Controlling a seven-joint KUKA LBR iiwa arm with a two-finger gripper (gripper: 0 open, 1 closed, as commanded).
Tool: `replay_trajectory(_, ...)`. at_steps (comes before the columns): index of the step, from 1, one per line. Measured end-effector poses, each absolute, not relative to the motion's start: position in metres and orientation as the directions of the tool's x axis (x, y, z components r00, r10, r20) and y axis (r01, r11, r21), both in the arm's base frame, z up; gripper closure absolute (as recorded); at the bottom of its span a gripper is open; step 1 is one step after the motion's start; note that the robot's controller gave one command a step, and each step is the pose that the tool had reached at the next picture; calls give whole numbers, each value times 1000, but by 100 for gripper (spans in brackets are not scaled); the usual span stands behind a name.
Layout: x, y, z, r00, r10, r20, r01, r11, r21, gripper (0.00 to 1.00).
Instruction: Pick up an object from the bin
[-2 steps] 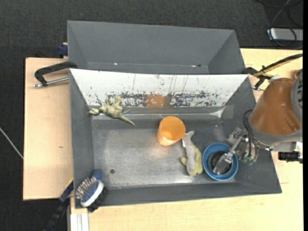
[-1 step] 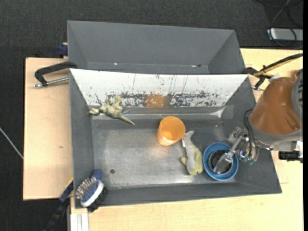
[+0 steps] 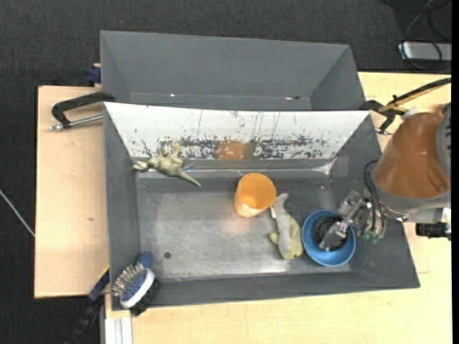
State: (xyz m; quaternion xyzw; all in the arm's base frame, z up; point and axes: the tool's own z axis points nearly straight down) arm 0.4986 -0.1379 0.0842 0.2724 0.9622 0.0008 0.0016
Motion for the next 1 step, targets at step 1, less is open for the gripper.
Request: replay_trajectory(1, 500, -138, 115, -852, 523, -8, 523, 852, 3, 100)
